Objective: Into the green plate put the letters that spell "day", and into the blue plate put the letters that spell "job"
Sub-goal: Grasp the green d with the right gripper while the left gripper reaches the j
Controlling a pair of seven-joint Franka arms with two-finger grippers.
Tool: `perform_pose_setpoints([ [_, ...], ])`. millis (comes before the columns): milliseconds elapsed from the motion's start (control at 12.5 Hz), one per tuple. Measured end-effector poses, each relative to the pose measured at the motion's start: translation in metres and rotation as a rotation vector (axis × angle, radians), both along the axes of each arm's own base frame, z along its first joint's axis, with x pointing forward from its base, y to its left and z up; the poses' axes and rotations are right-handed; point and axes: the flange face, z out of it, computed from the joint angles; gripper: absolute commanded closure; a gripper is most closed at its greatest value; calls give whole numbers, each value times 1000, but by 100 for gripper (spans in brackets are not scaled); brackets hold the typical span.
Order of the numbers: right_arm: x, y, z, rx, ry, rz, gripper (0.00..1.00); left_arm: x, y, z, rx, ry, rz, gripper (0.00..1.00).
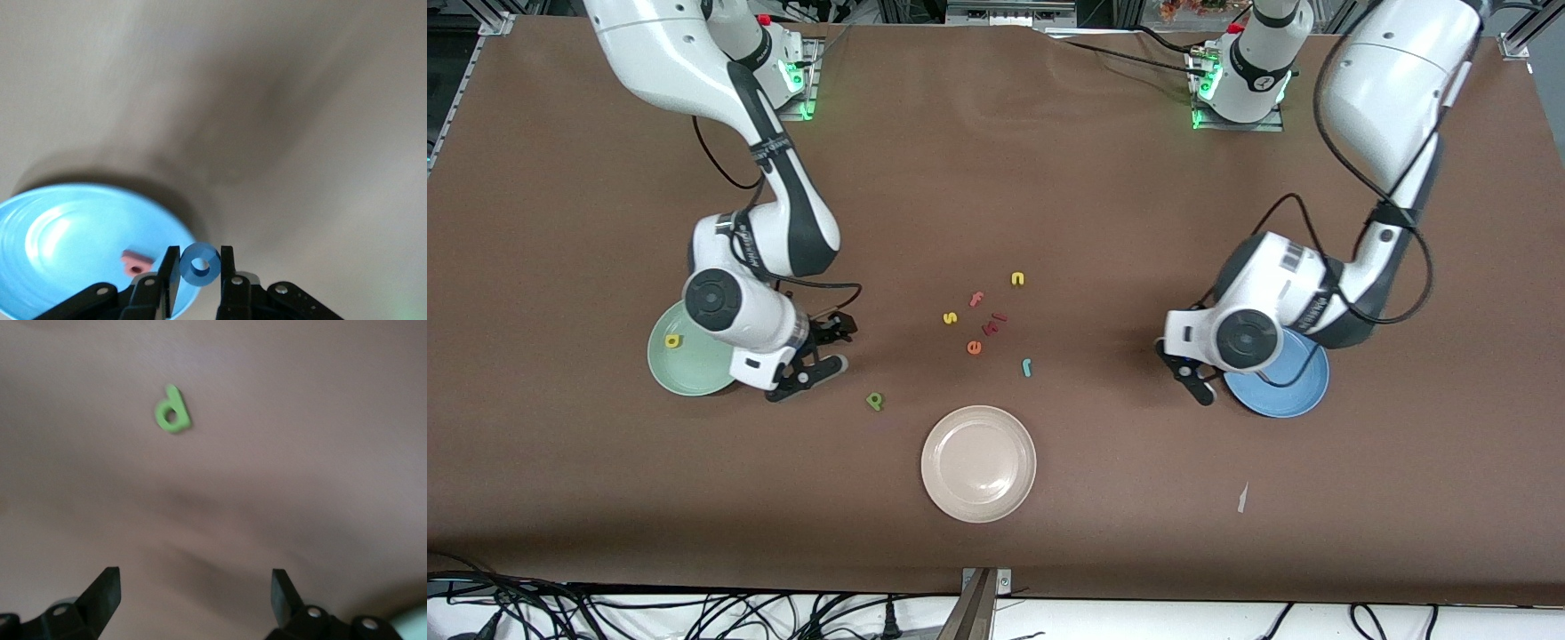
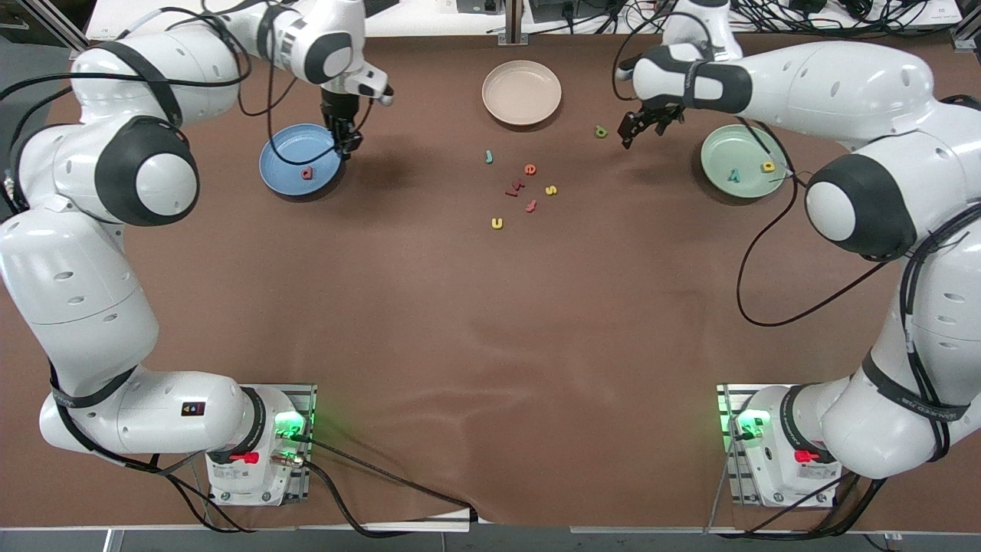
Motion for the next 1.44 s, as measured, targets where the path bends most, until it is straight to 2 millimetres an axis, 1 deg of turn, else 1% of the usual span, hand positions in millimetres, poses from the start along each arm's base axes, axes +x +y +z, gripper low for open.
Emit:
perform_pose_setpoints([
  [80, 0, 10, -10, 9, -18, 11, 0, 5, 23, -3, -30, 10, -48, 100],
  [160, 3, 18, -17, 15, -31, 19, 0, 10, 41, -8, -60, 6, -93, 90],
  [239, 6, 25, -22, 21, -39, 28, 0, 13, 57, -17, -89, -3, -123, 1],
  [399, 13, 39, -30, 30, -48, 49, 0, 11, 80, -41, -134, -30, -147, 0],
  [479, 17, 44, -34, 31, -53, 62, 0, 11, 83, -46, -146, -33, -161, 0],
  [638, 24, 54, -41, 31, -73, 93, 0, 11, 77, -43, -157, -38, -181, 0],
  [798, 29, 59, -50, 28, -107, 129, 2, 11, 63, -35, -165, -47, -183, 0],
  [878, 30, 59, -55, 27, -115, 154, 5, 10, 50, -29, -170, -59, -159, 0],
  [957, 30, 59, -59, 24, -116, 178, 6, 8, 32, -23, -172, -71, -121, 0],
  [1117, 30, 59, -61, 22, -116, 202, 8, 0, -12, -12, -175, -95, -5, 0],
  [1277, 31, 60, -60, 23, -122, 224, 13, -11, -63, -4, -187, -100, 166, 0],
  [1436, 34, 61, -60, 25, -130, 245, 18, -24, -122, 6, -163, -121, 334, 0],
])
